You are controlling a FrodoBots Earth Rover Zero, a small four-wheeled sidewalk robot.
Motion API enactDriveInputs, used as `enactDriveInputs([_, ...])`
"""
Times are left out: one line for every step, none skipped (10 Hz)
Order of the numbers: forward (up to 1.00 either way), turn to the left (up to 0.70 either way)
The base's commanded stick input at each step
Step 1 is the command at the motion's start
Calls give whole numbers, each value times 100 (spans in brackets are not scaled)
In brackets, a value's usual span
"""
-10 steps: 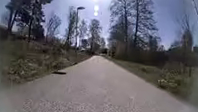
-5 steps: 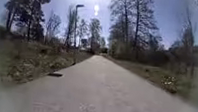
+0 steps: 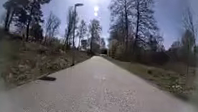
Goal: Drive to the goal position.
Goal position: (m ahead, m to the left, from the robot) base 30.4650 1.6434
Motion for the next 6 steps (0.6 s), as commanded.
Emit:
enactDriveInputs([70, 0])
enactDriveInputs([70, 0])
enactDriveInputs([70, 0])
enactDriveInputs([70, 0])
enactDriveInputs([70, 7])
enactDriveInputs([70, 14])
